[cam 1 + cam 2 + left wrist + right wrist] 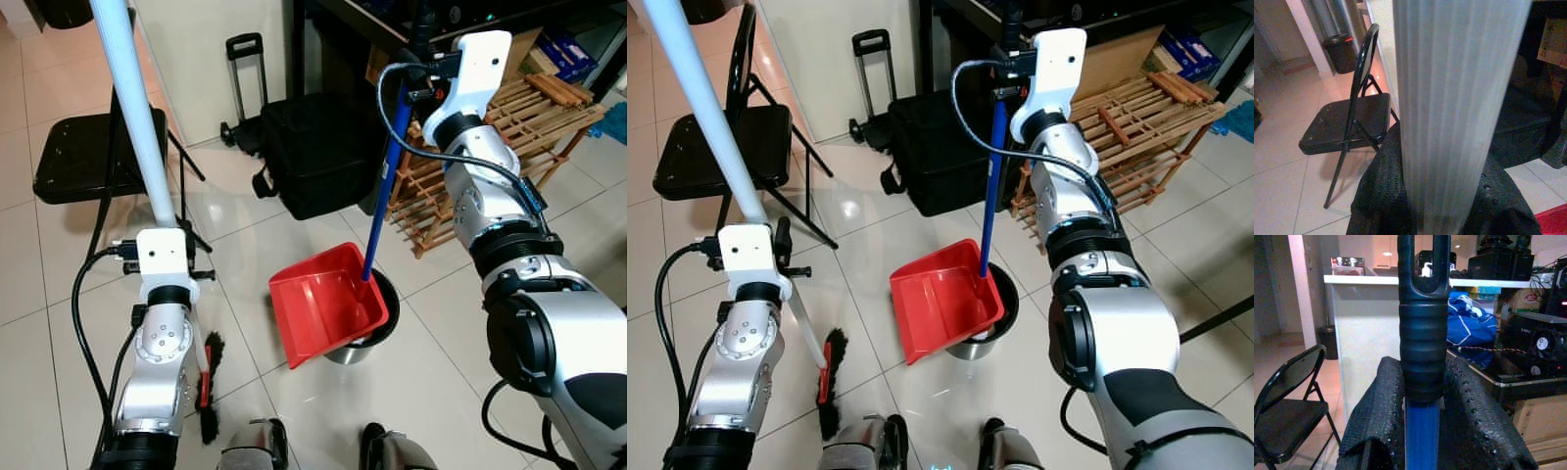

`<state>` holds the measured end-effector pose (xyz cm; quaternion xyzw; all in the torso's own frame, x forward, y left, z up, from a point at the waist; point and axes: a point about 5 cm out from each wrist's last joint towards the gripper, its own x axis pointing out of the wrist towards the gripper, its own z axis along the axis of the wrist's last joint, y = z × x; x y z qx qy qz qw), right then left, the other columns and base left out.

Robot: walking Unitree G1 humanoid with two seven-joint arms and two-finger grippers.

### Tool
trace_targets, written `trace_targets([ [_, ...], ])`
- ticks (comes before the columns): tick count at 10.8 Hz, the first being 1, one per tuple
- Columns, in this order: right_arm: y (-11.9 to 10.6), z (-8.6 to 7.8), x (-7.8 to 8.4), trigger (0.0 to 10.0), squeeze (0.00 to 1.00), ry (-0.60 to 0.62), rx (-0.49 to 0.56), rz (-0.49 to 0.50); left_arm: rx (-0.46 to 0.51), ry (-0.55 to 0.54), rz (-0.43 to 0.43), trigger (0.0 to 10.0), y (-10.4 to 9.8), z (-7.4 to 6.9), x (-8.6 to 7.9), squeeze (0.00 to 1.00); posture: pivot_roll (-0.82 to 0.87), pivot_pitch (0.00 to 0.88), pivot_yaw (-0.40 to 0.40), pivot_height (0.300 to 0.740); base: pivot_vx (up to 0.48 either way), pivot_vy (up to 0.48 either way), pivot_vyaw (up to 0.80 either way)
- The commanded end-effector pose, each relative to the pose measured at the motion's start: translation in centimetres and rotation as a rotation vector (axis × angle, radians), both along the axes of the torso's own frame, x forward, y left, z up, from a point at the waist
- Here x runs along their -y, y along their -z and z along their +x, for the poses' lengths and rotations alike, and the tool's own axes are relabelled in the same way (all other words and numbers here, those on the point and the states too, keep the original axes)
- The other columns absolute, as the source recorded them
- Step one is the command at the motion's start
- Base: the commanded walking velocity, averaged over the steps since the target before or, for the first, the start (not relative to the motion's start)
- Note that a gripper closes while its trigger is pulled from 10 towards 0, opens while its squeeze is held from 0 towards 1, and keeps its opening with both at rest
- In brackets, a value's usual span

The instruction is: Sweep floor

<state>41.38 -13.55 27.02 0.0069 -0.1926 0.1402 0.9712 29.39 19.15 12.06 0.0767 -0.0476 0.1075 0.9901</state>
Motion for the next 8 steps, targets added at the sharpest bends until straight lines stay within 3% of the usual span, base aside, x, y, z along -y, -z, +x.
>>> trace_targets([
  [1, -0.6, -0.08, -0.08, 10.0, 0.0, -0.008, 0.027, 0.002, 0.026, -0.013, -0.003, 10.0, -0.53, 0.03, -0.07, 0.0, 0.06, 0.146, 0.001, 0.74, 0.0, 0.0, 0.0],
  [8, -0.4, -0.1, -0.24, 10.0, 0.0, -0.013, 0.023, 0.001, 0.027, -0.011, -0.005, 10.0, -0.53, 0.09, 0.02, 0.0, 0.06, 0.139, 0.002, 0.74, 0.0, 0.0, 0.0],
])
